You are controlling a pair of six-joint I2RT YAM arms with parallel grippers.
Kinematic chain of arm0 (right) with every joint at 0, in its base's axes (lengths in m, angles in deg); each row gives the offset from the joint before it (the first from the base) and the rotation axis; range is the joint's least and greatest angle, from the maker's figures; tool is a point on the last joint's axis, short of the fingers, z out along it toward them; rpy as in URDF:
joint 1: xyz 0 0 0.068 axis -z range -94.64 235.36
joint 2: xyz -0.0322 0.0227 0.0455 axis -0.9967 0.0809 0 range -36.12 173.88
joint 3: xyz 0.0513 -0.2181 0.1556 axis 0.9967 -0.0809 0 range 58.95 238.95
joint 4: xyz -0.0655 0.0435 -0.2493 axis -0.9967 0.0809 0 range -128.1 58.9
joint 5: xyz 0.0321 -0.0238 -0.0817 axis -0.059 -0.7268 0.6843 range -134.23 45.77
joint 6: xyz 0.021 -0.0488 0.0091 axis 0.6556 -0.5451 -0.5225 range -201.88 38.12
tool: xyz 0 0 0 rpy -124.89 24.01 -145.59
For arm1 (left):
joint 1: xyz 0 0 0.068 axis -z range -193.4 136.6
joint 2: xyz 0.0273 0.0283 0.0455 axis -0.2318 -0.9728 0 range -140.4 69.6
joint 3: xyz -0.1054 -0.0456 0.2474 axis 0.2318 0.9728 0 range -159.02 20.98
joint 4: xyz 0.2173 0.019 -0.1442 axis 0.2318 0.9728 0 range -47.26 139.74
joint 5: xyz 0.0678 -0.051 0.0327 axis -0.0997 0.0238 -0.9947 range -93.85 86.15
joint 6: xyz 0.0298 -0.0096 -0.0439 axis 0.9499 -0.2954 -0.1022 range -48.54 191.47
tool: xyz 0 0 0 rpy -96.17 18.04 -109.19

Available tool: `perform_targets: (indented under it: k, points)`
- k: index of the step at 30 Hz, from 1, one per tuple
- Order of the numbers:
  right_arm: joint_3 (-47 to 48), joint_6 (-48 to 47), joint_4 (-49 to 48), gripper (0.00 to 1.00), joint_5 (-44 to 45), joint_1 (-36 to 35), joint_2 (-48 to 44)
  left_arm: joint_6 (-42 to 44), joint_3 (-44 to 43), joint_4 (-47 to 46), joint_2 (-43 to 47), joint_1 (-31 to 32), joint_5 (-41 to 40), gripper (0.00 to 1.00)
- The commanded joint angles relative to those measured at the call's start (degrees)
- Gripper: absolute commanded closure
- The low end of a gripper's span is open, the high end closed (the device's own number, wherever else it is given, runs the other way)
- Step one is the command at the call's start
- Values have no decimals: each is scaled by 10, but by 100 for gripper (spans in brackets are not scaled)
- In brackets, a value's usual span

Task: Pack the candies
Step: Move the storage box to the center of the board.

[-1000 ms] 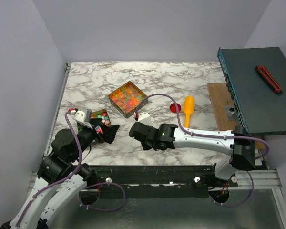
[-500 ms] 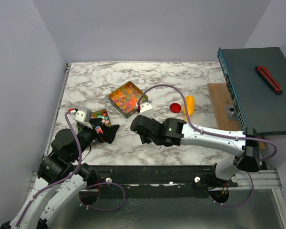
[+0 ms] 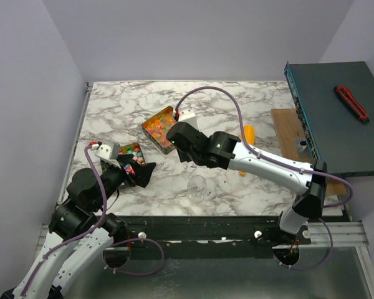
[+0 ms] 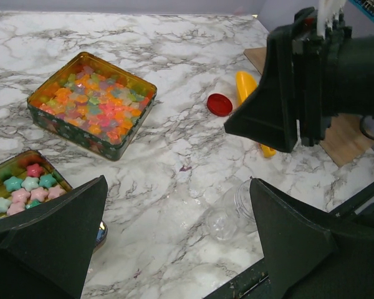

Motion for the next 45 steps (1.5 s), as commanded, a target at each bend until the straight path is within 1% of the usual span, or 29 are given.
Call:
perform_targets:
  k: [1,7,13,16,22,25,29,36,41,45]
  points:
    - [50,-51,-23,57,-21,40,38,-2,1,12,6,-2,-14,1]
    - [101,-79,-44,53,-65,102,92,-2,0,12,1,-3,-11,1]
    - [165,-115,-48,52,-93,146,158,-2,1,12,-2,-3,-10,1]
    - [171,-140,-68,51,-125,172,181,-2,1,12,-3,-3,-11,1]
    - [201,-160,-84,48,-174,213,238,-1,1,12,-5,-3,-13,1]
    - [215,-168,-91,47,-183,232,268,-1,2,12,-6,-3,-15,1]
    - [199,-177,-126,45,-195,252,291,0,2,13,-3,-3,-22,1]
    - [218,-177,-140,46,-214,267,336,1,3,12,-4,-4,-24,1]
    - [247,-173,-133,50,-216,285,371,2,3,13,-6,-4,-23,1]
    - [266,-175,-134,51,-231,297,394,2,3,13,-8,-4,-20,1]
